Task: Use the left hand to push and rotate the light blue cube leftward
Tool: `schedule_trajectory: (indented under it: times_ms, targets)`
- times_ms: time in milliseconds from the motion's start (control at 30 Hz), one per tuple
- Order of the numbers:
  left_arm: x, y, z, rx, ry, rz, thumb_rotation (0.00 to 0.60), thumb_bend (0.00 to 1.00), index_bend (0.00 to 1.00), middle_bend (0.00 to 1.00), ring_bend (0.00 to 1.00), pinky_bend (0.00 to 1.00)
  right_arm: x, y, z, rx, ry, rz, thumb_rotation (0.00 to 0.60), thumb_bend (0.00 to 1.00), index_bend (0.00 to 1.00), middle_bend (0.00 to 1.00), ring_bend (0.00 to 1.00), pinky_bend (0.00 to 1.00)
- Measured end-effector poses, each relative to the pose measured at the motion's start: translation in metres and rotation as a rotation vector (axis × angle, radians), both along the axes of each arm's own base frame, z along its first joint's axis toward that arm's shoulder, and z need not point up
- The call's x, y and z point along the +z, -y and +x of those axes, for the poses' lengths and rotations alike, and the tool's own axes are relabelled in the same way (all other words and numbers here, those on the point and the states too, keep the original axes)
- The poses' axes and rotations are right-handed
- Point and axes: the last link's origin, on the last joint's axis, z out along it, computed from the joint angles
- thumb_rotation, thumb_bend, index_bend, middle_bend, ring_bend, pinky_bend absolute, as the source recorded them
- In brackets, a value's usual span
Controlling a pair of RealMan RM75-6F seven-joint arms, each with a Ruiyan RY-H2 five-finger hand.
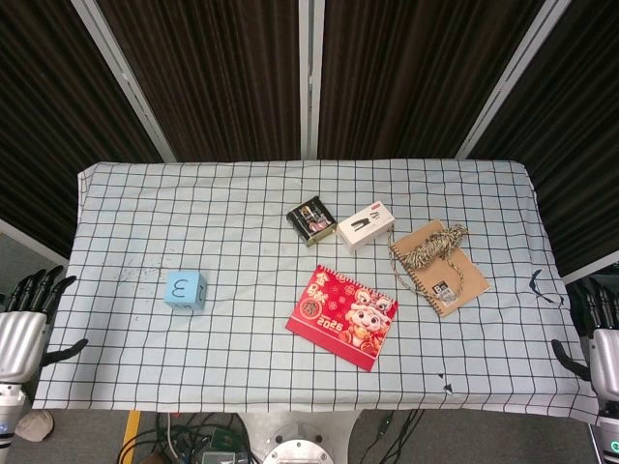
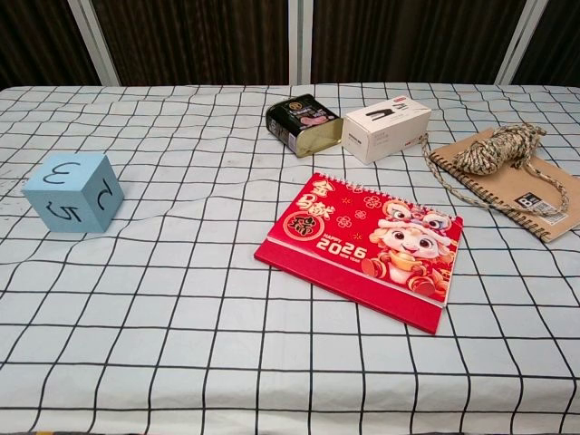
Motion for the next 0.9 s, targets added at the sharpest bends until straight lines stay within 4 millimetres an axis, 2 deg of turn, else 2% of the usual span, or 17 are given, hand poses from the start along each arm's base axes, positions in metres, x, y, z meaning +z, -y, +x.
schedule_trajectory:
  times_ms: [567, 633, 700, 733, 767, 800, 867, 900]
  targets:
    - [0.003, 0.0, 0.007, -0.02, -0.013, -0.013, 0.6, 0.0, 0.12, 0.03, 0.0, 0.09, 0.008, -0.003, 0.001, 0.007, 0.018, -0.032, 0.6, 0.19, 0.0, 0.0, 0.0, 0.0]
    - [0.003, 0.001, 0.008, -0.021, -0.009, -0.016, 0.6, 0.0, 0.12, 0.05, 0.0, 0.11, 0.008, -0.002, 0.002, 0.01, 0.016, -0.029, 0.6, 0.19, 0.0, 0.0, 0.0, 0.0]
    - [0.002, 0.001, 0.008, -0.025, -0.007, -0.008, 0.6, 0.02, 0.12, 0.2, 0.11, 0.23, 0.008, -0.002, 0.003, 0.016, 0.009, -0.026, 0.6, 0.19, 0.0, 0.0, 0.0, 0.0]
    - [0.001, 0.0, 0.008, -0.025, -0.01, -0.003, 0.6, 0.05, 0.12, 0.31, 0.2, 0.31, 0.008, -0.001, 0.003, 0.018, 0.008, -0.027, 0.6, 0.19, 0.0, 0.0, 0.0, 0.0]
    - [0.0, 0.0, 0.007, -0.023, -0.017, 0.0, 0.6, 0.1, 0.12, 0.44, 0.36, 0.41, 0.009, -0.001, 0.004, 0.019, 0.01, -0.03, 0.6, 0.19, 0.0, 0.0, 0.0, 0.0]
    - [-0.002, 0.0, 0.007, -0.017, -0.028, -0.001, 0.6, 0.14, 0.13, 0.54, 0.49, 0.49, 0.011, -0.001, 0.004, 0.021, 0.012, -0.034, 0.6, 0.19, 0.0, 0.0, 0.0, 0.0]
    - [-0.006, -0.001, 0.005, -0.005, -0.046, -0.02, 0.6, 0.22, 0.14, 0.69, 0.71, 0.65, 0.013, 0.0, 0.005, 0.021, 0.016, -0.043, 0.6, 0.19, 0.0, 0.0, 0.0, 0.0]
    - [-0.01, -0.001, 0.004, 0.003, -0.051, -0.045, 0.6, 0.26, 0.15, 0.73, 0.77, 0.69, 0.014, 0.0, 0.005, 0.02, 0.019, -0.046, 0.6, 0.19, 0.0, 0.0, 0.0, 0.0]
